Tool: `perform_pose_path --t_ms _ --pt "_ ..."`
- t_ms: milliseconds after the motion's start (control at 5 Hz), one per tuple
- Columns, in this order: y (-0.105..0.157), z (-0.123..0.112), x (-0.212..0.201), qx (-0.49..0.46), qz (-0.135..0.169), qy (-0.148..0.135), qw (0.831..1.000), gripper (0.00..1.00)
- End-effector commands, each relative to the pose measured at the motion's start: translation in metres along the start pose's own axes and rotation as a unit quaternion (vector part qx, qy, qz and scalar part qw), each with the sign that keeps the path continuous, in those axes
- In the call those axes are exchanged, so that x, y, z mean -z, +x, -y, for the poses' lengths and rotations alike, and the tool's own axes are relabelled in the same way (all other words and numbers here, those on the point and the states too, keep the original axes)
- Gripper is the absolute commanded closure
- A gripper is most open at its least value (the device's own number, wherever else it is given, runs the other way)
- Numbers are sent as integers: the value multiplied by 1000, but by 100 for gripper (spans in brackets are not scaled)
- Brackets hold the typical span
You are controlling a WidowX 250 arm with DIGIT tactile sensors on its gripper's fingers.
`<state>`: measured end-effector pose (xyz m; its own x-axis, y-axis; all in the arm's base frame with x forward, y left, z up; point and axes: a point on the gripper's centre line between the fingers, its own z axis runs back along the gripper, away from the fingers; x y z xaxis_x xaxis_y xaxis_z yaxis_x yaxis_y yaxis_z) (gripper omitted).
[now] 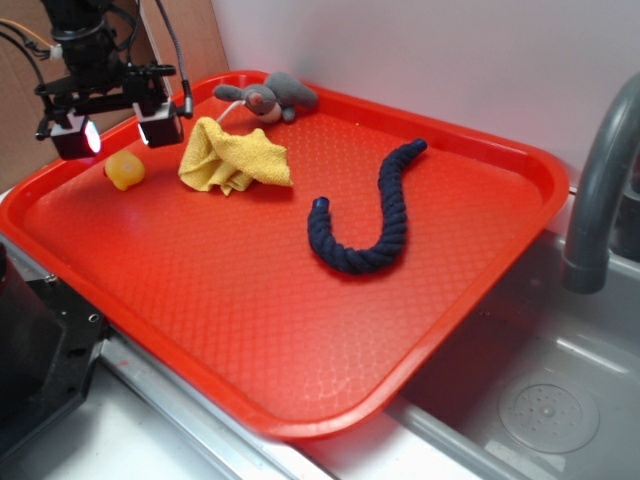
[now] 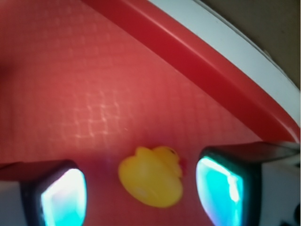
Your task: Grab the yellow duck.
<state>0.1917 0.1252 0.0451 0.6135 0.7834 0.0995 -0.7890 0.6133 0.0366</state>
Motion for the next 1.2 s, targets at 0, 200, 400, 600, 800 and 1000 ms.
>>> perform_pose_path --t_ms 0,200,400,600,800,1000 --pt "-22 -26 5 18 15 15 1000 0" --pt "-20 -35 22 24 0 25 999 0" --pt "-15 -39 29 35 -4 30 999 0" --pt "-8 -34 27 50 4 32 998 0" --pt "-7 -30 27 40 4 42 998 100" --pt "-5 -28 25 48 0 42 998 100"
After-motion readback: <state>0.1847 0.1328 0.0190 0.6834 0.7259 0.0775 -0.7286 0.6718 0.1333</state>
